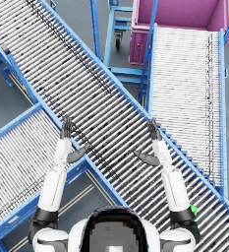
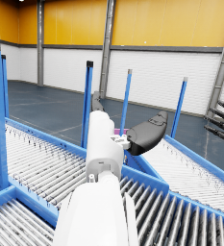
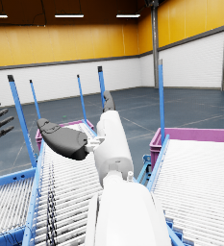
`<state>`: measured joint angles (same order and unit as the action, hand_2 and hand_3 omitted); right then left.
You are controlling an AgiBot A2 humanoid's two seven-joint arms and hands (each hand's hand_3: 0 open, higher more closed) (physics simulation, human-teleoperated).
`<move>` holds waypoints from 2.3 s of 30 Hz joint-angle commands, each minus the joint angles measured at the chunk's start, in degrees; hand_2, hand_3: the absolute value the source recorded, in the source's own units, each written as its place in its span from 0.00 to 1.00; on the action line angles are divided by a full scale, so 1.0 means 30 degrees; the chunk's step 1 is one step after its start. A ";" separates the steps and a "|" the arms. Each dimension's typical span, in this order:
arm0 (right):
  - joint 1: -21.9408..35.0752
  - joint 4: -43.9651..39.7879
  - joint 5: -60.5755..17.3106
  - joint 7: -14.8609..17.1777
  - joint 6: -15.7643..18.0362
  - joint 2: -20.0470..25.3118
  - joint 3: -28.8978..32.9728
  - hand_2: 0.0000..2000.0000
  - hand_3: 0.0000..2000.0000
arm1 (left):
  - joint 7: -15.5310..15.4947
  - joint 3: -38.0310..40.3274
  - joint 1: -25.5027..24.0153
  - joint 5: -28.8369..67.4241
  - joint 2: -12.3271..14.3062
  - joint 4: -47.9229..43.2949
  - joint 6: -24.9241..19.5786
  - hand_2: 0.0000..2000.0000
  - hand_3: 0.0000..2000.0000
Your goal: Pick up the oil and place it on the left assembly line, put the cola on the right, and keep Sprite still
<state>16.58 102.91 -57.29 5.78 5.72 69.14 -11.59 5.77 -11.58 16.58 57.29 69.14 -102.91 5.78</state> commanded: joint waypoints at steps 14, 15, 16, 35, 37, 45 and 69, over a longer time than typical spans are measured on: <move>0.0197 -0.0690 0.0001 -0.1563 -0.1545 0.0438 -0.0315 0.00 0.00 | -0.1558 -0.0576 0.0145 -0.0001 0.0420 0.0200 -0.1561 0.00 0.00; 0.0183 -0.0690 0.0001 -0.1666 -0.1647 0.0497 -0.0266 0.00 0.00 | -0.1661 -0.0499 0.0228 -0.0001 0.0534 0.0256 -0.1665 0.00 0.00; 0.0132 -0.0469 0.0002 -0.1740 -0.1720 0.0538 -0.0408 0.00 0.00 | -0.1735 -0.0500 0.0204 -0.0001 0.0588 0.0132 -0.1739 0.00 0.00; 0.1041 0.0430 0.0007 -0.1928 -0.1905 0.1866 0.2683 0.00 0.00 | -0.1921 0.3114 0.2480 -0.0007 0.2356 -0.0764 -0.1925 0.00 0.00; 0.1110 0.0457 0.0008 -0.1928 -0.1906 0.1962 0.2914 0.00 0.00 | -0.1922 0.3344 0.2506 -0.0008 0.2429 -0.0866 -0.1925 0.00 0.00; 0.1300 0.0584 -0.0823 -0.1928 -0.1906 0.2284 0.3952 0.00 0.00 | -0.1922 0.4608 0.2991 0.0822 0.2693 -0.0826 -0.1926 0.00 0.00; 0.1423 0.0743 -1.4016 -0.1928 -0.1904 0.2668 0.5498 0.00 0.00 | -0.1921 0.6083 0.3599 1.4001 0.2869 -0.0934 -0.1926 0.00 0.00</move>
<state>20.86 105.14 -99.38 0.00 0.00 77.15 4.93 0.00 6.59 26.71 99.33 77.86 -105.61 0.00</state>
